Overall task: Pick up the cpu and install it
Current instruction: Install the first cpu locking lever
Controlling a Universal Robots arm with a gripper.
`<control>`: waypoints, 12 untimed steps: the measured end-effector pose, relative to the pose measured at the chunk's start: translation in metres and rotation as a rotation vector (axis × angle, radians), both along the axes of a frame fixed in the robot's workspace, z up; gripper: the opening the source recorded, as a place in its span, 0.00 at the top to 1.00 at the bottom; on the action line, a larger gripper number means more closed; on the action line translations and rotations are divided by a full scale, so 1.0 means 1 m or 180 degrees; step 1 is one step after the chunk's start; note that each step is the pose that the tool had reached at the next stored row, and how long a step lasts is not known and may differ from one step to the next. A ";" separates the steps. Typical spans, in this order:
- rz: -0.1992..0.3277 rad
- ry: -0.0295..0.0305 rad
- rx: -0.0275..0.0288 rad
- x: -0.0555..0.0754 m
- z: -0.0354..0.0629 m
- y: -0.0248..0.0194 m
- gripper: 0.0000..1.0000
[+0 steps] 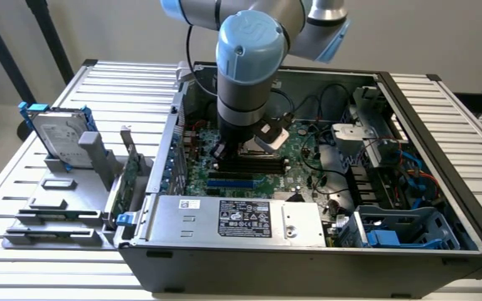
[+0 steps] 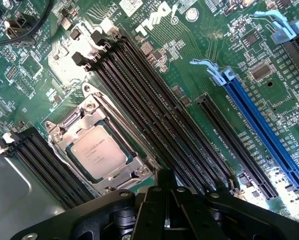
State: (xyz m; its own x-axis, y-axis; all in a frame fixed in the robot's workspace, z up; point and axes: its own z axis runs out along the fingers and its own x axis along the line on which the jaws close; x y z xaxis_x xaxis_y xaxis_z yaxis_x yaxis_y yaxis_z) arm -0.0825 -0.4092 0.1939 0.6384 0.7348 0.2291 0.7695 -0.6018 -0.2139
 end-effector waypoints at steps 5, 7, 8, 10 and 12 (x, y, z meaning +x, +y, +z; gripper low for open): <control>0.0000 0.0000 0.0000 0.000 0.0110 0.0008 0.89; 0.0000 0.0000 0.0001 0.000 0.0138 0.0033 0.89; 0.0001 0.0000 0.0000 0.000 0.0151 0.0052 0.89; 0.0003 0.0000 0.0000 0.000 0.0166 0.0104 0.89; 0.0011 0.0000 -0.0001 -0.001 0.0179 0.0170 0.89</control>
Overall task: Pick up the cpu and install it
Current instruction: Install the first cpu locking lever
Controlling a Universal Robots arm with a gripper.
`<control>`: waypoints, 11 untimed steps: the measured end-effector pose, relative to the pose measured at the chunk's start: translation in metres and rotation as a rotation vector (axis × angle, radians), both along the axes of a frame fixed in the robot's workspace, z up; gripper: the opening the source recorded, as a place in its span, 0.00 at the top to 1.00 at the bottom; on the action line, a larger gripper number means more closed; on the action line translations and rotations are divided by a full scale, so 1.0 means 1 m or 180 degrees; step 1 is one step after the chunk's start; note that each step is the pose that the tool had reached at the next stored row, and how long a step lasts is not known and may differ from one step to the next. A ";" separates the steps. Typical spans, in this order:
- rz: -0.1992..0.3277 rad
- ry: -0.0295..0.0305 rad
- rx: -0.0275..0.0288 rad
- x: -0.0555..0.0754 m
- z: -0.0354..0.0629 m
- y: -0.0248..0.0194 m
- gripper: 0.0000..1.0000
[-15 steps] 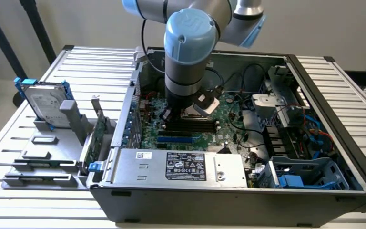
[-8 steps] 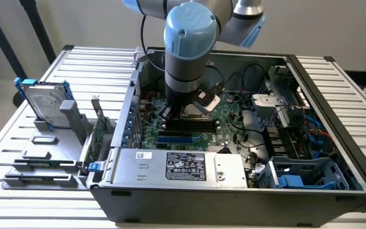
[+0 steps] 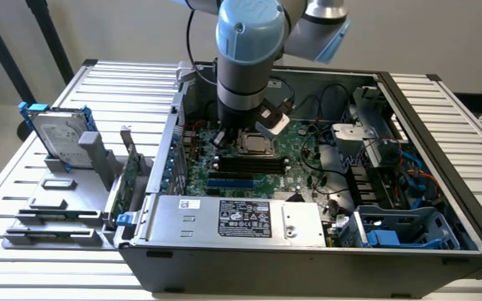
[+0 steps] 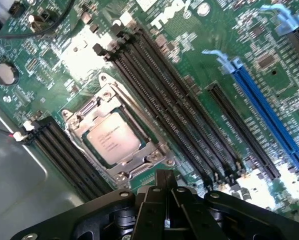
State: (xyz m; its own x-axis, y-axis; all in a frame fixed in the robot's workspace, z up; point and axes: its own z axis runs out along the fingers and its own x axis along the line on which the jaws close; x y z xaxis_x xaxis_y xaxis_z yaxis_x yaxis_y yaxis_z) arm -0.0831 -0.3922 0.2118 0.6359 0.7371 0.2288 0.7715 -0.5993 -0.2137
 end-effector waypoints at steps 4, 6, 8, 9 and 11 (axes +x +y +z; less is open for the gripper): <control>0.0034 0.0000 -0.0005 0.000 0.0048 0.0113 0.89; 0.0069 0.0000 -0.0010 0.000 0.0099 0.0143 0.89; 0.0126 0.0000 -0.0019 0.000 0.0156 0.0161 0.89; 0.0162 0.0000 -0.0024 0.000 0.0182 0.0165 0.89; 0.0243 0.0000 -0.0035 0.000 0.0236 0.0170 0.89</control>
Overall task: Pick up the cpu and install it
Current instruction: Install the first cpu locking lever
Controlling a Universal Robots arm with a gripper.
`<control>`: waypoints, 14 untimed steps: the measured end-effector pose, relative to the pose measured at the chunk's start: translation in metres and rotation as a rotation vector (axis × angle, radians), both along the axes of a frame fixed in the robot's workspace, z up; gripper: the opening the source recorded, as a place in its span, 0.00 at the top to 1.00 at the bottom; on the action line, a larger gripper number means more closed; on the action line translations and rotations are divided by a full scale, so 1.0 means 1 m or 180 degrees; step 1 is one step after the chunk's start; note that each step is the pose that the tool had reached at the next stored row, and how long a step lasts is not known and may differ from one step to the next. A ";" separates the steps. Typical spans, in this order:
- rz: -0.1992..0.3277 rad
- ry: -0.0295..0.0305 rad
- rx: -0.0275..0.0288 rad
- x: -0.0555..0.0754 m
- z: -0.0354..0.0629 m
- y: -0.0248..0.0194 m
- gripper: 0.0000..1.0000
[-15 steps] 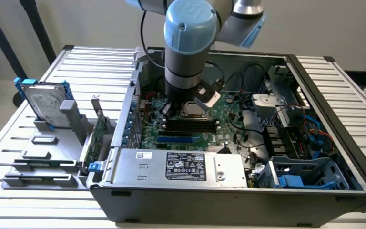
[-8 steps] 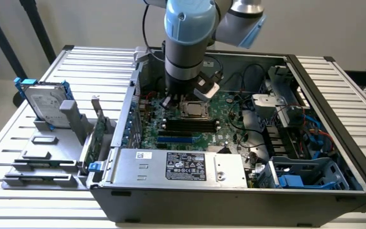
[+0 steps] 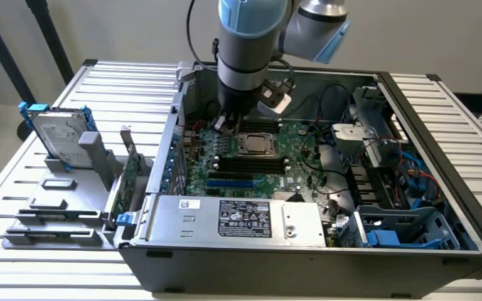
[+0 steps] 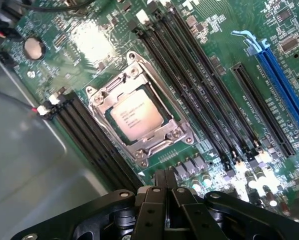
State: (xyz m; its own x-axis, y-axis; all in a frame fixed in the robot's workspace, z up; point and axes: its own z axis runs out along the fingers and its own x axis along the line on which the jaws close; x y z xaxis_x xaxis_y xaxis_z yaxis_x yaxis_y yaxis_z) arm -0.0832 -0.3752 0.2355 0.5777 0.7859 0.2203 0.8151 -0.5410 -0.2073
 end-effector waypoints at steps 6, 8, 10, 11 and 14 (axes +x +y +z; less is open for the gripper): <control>0.0261 0.0000 -0.0024 0.000 0.0133 0.0006 0.89; 0.0354 -0.0001 -0.0029 0.000 0.0163 0.0007 0.89; 0.0429 -0.0004 -0.0039 0.000 0.0186 0.0008 0.89; 0.0466 -0.0008 -0.0046 0.000 0.0196 0.0008 0.89; 0.0565 -0.0029 -0.0060 0.000 0.0213 0.0007 0.89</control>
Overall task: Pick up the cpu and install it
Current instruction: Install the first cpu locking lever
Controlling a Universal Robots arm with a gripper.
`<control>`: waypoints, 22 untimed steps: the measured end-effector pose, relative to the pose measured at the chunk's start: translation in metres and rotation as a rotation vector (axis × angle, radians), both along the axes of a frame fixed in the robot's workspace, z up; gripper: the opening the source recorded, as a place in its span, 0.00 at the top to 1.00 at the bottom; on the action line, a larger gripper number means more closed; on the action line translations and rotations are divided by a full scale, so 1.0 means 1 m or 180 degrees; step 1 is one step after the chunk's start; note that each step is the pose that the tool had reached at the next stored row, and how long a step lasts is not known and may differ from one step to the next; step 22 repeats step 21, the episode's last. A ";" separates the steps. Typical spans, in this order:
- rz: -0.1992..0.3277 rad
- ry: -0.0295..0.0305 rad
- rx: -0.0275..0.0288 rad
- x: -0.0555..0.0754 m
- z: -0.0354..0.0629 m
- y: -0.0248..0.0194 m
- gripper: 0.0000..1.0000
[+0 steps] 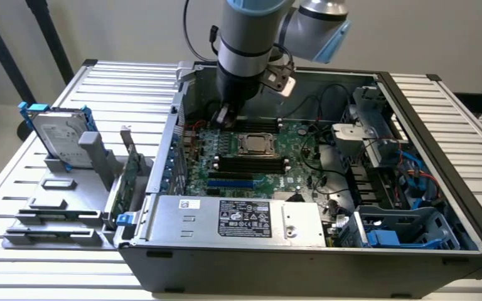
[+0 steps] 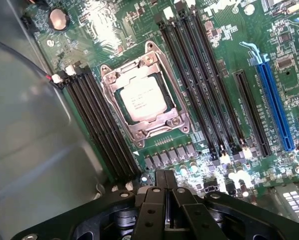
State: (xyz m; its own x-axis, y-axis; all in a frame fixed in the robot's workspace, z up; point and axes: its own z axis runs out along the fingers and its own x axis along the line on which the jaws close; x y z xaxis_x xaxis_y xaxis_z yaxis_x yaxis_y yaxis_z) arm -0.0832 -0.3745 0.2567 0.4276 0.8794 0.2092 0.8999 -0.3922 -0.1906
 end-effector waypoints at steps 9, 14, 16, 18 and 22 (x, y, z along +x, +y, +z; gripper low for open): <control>0.0250 -0.0133 -0.0051 0.000 0.0010 0.0003 0.89; 0.0368 -0.0177 -0.0107 0.000 0.0022 0.0004 0.89; 0.0369 -0.0178 -0.0107 0.000 0.0022 0.0004 0.89; 0.0369 -0.0178 -0.0107 0.000 0.0022 0.0004 0.89; 0.0369 -0.0178 -0.0107 0.000 0.0022 0.0004 0.89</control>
